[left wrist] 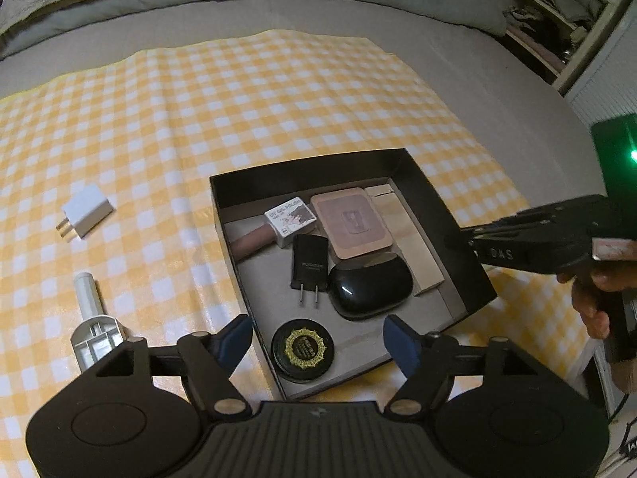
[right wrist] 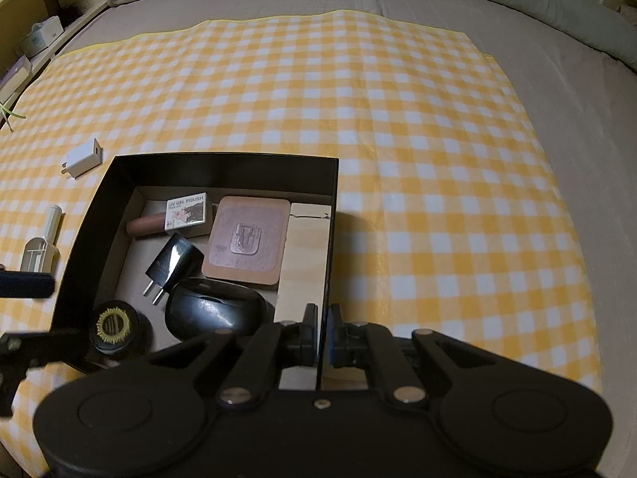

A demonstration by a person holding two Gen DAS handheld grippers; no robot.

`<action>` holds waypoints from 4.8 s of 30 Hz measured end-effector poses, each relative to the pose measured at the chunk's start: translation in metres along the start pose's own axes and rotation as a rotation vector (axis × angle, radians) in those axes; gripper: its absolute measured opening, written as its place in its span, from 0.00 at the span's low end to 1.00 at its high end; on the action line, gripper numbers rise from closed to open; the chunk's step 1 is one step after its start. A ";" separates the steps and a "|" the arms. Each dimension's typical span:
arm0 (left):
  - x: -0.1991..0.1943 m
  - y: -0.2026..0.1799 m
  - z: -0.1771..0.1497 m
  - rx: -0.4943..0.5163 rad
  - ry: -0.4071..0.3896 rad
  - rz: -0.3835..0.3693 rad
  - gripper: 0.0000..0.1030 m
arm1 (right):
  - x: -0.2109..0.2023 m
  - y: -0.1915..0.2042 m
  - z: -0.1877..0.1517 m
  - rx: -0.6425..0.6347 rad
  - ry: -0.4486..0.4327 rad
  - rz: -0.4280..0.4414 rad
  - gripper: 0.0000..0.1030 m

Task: Organize rigid objects
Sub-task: 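Carry the black tin with the left tool into the box and release, then move the open left tool to the white plug adapter and close on it, then carry the white adapter with the left tool into the box and release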

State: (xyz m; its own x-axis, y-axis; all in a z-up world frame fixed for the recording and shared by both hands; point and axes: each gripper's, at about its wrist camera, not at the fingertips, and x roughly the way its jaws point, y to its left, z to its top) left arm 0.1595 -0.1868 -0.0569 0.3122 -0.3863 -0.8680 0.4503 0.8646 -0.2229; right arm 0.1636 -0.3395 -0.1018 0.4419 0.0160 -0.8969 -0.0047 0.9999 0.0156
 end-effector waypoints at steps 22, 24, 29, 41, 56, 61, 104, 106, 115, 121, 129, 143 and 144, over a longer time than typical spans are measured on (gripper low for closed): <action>-0.038 0.018 0.009 -0.005 -0.150 0.019 0.99 | 0.003 0.007 0.001 -0.050 -0.027 -0.033 0.05; -0.045 0.027 0.015 -0.023 -0.192 0.038 1.00 | 0.004 0.008 0.000 -0.054 -0.028 -0.036 0.05; -0.054 0.059 0.027 -0.101 -0.254 0.088 1.00 | 0.005 0.004 0.000 -0.030 -0.022 -0.027 0.05; -0.018 0.148 0.052 -0.368 -0.220 0.257 1.00 | 0.006 0.006 0.003 -0.051 -0.011 -0.040 0.07; 0.049 0.193 0.073 -0.624 -0.138 0.406 1.00 | 0.011 0.006 0.001 -0.030 -0.004 -0.025 0.13; 0.069 0.198 0.078 -0.639 -0.128 0.449 1.00 | 0.010 0.005 0.002 -0.024 -0.007 -0.033 0.08; 0.011 0.160 0.091 -0.380 -0.196 0.325 0.64 | 0.016 0.005 0.011 0.002 -0.008 -0.054 0.03; -0.001 0.152 0.089 -0.362 -0.212 0.290 0.64 | 0.015 0.005 0.011 0.000 -0.009 -0.055 0.03; -0.028 0.099 0.070 -0.251 -0.215 0.158 0.64 | 0.011 0.005 0.006 -0.020 -0.024 -0.063 0.03; -0.029 0.065 0.056 -0.149 -0.191 0.107 0.64 | 0.006 0.009 0.004 -0.047 -0.035 -0.078 0.04; -0.015 0.025 0.041 -0.031 -0.139 0.032 0.64 | 0.002 0.007 0.001 -0.052 -0.039 -0.072 0.04; 0.023 -0.028 0.046 0.384 -0.086 0.036 0.64 | 0.003 0.002 0.003 -0.015 -0.029 -0.046 0.04; 0.026 -0.029 0.045 0.426 -0.078 0.051 0.64 | 0.003 0.002 0.003 -0.016 -0.028 -0.045 0.04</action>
State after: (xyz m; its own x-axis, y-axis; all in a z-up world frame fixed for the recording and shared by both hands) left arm 0.1918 -0.2367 -0.0535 0.3979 -0.3833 -0.8335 0.7322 0.6801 0.0368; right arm 0.1674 -0.3375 -0.1031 0.4673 -0.0289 -0.8836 0.0016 0.9995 -0.0318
